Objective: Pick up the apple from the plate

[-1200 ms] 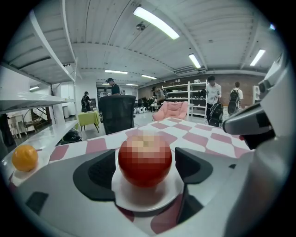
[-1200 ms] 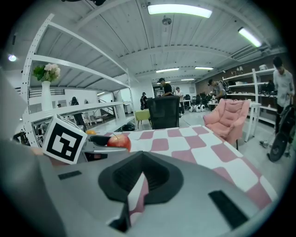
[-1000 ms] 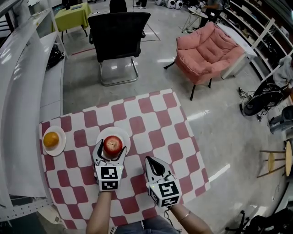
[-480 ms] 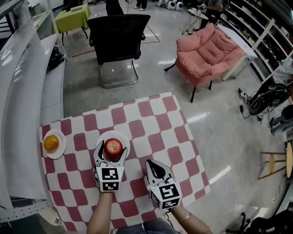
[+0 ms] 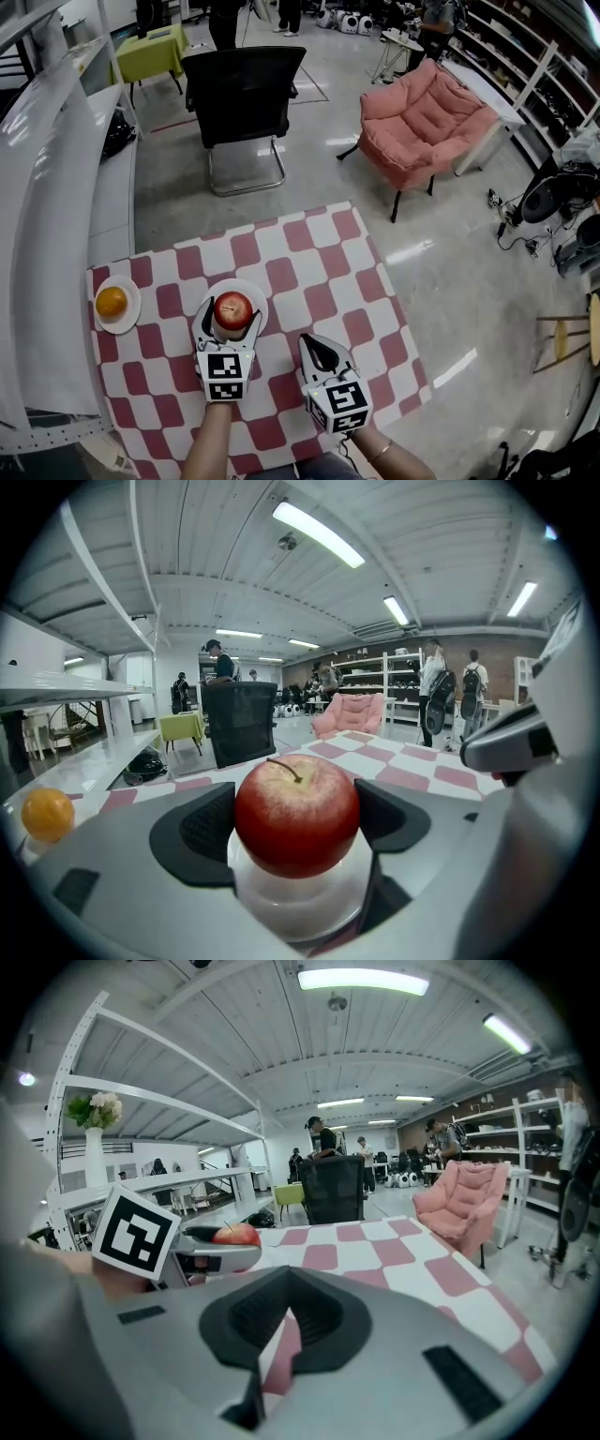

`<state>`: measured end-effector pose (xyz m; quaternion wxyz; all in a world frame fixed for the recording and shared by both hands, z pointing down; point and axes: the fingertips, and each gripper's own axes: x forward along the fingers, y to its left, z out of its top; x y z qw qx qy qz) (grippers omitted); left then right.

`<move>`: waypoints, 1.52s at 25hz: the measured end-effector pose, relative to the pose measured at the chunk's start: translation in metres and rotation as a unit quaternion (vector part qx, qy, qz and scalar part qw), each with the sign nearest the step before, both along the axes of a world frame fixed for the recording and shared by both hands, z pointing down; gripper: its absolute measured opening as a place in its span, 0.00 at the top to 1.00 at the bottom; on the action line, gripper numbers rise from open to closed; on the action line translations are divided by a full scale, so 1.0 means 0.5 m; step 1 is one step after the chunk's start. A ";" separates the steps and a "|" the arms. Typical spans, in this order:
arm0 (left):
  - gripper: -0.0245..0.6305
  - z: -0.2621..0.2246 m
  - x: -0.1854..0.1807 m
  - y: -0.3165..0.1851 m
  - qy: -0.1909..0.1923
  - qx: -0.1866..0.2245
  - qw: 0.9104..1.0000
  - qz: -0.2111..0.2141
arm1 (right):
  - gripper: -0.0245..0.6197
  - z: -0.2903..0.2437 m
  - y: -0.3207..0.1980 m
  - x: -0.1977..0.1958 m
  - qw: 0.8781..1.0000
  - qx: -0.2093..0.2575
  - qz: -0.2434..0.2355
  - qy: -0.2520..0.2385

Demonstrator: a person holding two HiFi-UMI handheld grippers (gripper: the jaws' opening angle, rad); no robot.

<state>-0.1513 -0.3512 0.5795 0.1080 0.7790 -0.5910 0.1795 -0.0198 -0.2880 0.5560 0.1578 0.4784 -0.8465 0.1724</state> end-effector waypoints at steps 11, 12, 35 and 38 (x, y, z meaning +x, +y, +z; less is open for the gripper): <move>0.37 -0.081 -0.008 0.024 0.001 0.027 1.000 -0.003 | 0.95 -0.067 0.013 -0.005 0.999 0.035 -0.003 -0.008; 0.37 -0.088 -0.008 0.029 0.001 0.029 1.000 -0.002 | 0.95 -0.074 0.016 -0.005 0.999 0.038 -0.003 -0.009; 0.37 -0.226 0.011 0.160 0.002 0.069 0.998 -0.008 | 0.95 -0.196 0.099 0.011 0.994 0.106 -0.018 -0.025; 0.37 -0.247 0.013 0.182 0.009 0.079 0.997 -0.010 | 0.95 -0.211 0.109 0.014 0.993 0.115 -0.018 -0.029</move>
